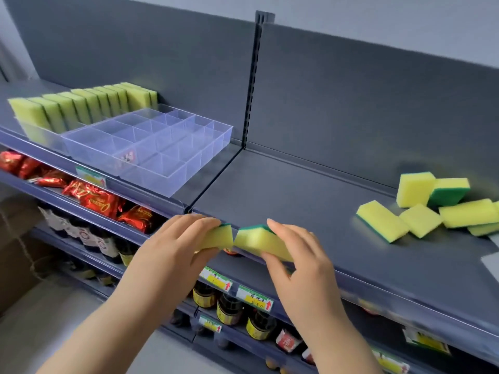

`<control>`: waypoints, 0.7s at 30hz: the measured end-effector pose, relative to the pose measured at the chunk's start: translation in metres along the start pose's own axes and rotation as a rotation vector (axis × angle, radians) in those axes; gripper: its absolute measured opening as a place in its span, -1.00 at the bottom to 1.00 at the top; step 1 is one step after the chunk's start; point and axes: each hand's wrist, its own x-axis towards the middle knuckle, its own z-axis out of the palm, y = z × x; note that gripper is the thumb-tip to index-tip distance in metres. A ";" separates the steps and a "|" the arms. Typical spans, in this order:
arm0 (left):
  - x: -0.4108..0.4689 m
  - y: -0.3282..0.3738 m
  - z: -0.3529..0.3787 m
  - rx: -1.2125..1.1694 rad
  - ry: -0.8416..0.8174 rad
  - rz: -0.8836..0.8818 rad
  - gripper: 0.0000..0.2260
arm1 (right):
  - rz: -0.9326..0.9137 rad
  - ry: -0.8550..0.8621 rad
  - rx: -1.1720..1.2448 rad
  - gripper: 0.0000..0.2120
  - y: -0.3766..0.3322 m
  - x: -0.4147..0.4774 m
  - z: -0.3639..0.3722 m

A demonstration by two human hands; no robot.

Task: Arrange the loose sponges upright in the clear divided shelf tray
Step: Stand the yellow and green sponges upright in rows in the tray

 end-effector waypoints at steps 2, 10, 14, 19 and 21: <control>0.005 -0.031 -0.015 -0.049 0.029 -0.046 -0.70 | 0.018 0.005 -0.012 -0.60 -0.017 0.014 0.021; 0.025 -0.172 -0.089 -0.124 0.082 -0.174 -0.56 | 0.069 0.043 -0.023 -0.60 -0.093 0.080 0.122; 0.039 -0.224 -0.109 -0.136 0.091 -0.108 -0.62 | 0.063 -0.003 0.040 -0.60 -0.118 0.108 0.163; 0.076 -0.275 -0.125 -0.138 0.144 -0.083 -0.60 | 0.017 0.011 0.064 -0.61 -0.121 0.172 0.191; 0.096 -0.297 -0.129 -0.141 0.179 -0.103 -0.61 | 0.005 -0.003 0.074 -0.62 -0.120 0.204 0.202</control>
